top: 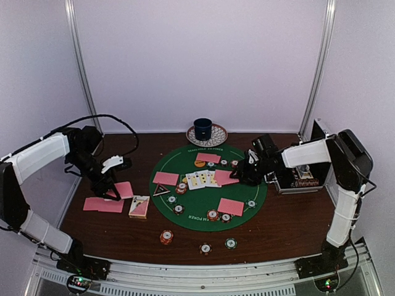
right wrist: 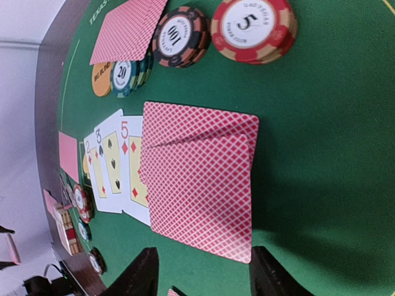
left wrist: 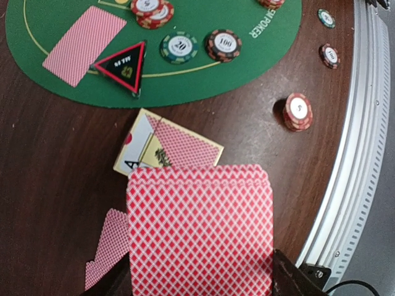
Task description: Distribute texas hold em gaming equipment
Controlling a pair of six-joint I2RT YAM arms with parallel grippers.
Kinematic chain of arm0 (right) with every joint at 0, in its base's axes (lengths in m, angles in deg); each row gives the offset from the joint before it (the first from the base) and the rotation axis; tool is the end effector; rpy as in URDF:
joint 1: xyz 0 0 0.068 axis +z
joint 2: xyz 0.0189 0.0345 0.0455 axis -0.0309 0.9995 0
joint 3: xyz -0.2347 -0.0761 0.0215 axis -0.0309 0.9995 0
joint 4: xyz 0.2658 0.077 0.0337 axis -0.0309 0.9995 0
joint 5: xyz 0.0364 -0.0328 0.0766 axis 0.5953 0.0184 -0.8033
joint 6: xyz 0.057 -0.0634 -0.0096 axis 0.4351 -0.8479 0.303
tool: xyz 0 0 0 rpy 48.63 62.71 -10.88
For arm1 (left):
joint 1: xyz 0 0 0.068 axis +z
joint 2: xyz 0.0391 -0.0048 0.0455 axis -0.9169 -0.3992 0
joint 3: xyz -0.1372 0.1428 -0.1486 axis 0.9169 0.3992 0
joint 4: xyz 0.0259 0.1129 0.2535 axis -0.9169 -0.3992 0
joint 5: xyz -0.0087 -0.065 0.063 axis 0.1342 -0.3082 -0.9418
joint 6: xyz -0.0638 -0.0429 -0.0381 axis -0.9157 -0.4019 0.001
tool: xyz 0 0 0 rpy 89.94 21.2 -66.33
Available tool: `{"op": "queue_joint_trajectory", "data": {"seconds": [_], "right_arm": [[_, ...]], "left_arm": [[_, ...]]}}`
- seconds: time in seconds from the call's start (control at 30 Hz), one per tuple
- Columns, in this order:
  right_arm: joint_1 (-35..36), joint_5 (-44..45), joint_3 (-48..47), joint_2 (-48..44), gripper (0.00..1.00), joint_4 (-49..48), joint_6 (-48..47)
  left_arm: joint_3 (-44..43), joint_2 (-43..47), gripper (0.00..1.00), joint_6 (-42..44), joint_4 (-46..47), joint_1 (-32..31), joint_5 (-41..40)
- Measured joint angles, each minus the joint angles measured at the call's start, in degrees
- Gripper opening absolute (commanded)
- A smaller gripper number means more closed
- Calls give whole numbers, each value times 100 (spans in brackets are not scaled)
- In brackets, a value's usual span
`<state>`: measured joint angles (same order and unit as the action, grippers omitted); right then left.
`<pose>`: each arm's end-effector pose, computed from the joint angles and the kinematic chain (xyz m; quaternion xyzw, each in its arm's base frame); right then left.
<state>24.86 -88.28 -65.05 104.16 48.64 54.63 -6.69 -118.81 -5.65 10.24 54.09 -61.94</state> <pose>0.3555 0.2190 0.0857 0.0501 0.9158 0.3770 0.1291 0.2544 -0.0920 0.1991 0.4682 0.8478 -0.2140 0.1278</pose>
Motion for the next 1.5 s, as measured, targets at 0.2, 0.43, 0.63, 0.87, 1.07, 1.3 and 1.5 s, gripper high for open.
{"op": "queue_joint_trajectory", "data": {"seconds": [0.2, 0.43, 0.63, 0.87, 1.07, 1.3, 1.5], "right_arm": [[105, 278, 2, -520, 80, 527, -256], [304, 378, -160, -1058, 95, 968, -354], [422, 448, -225, -1545, 99, 1305, -450], [437, 542, -227, -2098, 100, 1655, -544], [439, 629, -229, -2286, 100, 1974, -636], [428, 1167, -273, -2664, 99, 2417, -986], [236, 2975, -20, -3410, 100, 2531, -1471]], "left_arm": [[476, -24, 0, 369, 358, 667, -223], [1167, -330, 0, 813, 1047, 791, -741], [1344, -892, 37, 1001, 1679, 791, -1132], [1351, -1165, 97, 1045, 2009, 791, -1250], [1344, -1099, 98, 1045, 1926, 791, -1222], [533, -769, 98, 793, 1370, 791, -942], [-151, -332, 98, -332, 1875, 813, -337]]}}
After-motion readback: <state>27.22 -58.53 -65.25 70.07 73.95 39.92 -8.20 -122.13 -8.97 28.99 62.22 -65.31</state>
